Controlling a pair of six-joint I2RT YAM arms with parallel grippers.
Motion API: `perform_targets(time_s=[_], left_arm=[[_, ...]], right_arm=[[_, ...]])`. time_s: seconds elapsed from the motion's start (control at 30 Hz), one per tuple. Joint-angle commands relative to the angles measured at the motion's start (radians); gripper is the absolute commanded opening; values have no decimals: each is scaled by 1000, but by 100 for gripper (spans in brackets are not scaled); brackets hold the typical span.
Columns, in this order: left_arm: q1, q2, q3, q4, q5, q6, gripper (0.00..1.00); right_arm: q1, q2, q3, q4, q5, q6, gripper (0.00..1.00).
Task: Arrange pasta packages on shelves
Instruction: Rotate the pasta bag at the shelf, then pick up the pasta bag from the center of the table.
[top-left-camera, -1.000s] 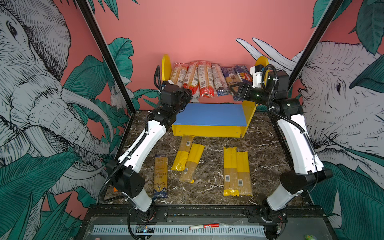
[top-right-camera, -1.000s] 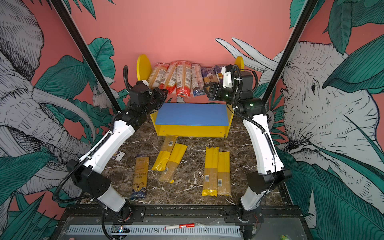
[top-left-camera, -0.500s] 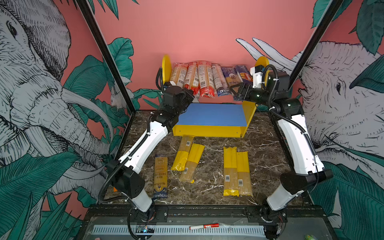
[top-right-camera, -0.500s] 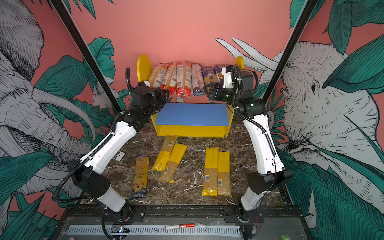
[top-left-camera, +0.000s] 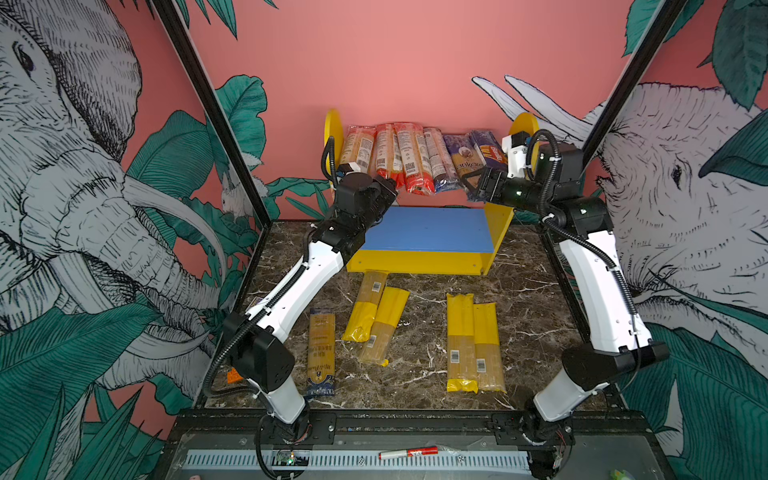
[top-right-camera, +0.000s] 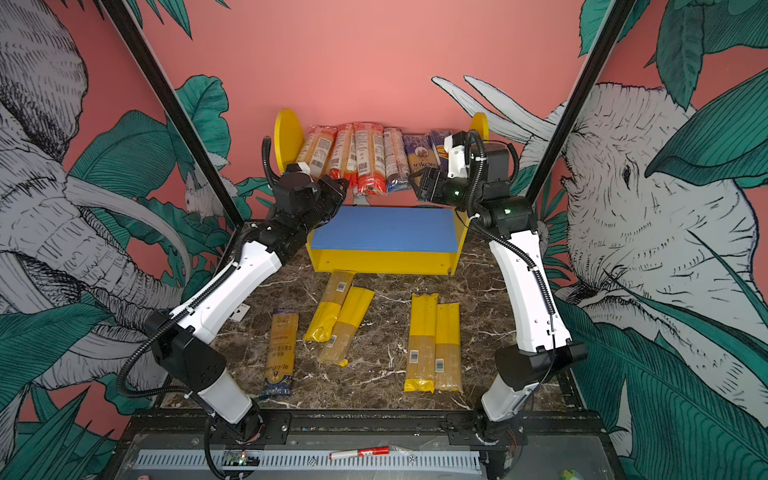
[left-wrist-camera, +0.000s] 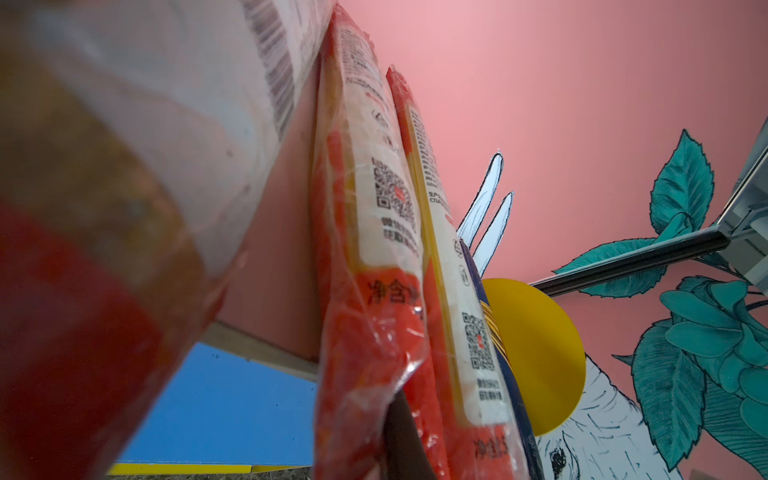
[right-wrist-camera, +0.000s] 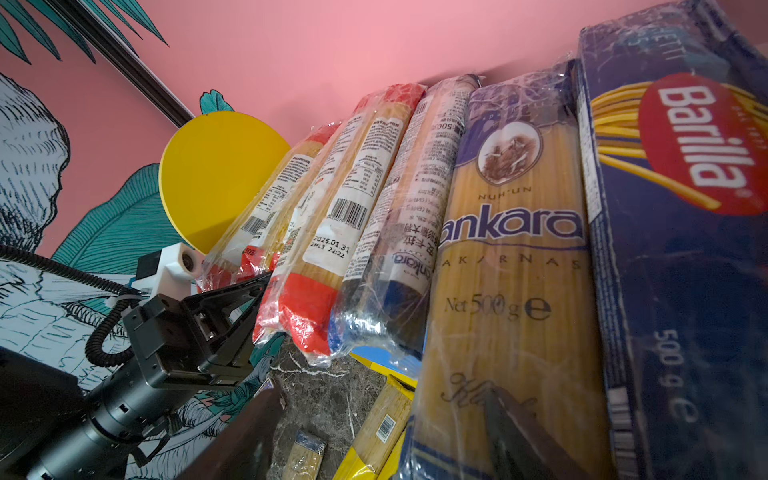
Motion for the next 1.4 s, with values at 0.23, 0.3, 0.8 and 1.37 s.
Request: perform_targets(time_s=[0.23, 0.3, 0.8, 1.37], left_arm=[[-22, 14, -72, 1, 80, -27, 16], [-21, -2, -77, 1, 70, -3, 28], [-14, -107, -72, -32, 122, 109, 77], [5, -283, -11, -272, 70, 484, 99]], right_arm=[[-3, 17, 59, -25, -35, -11, 77], [-4, 19, 63, -26, -32, -11, 77], [-1, 20, 96, -11, -46, -9, 99], [10, -157, 3, -168, 182, -151, 99]])
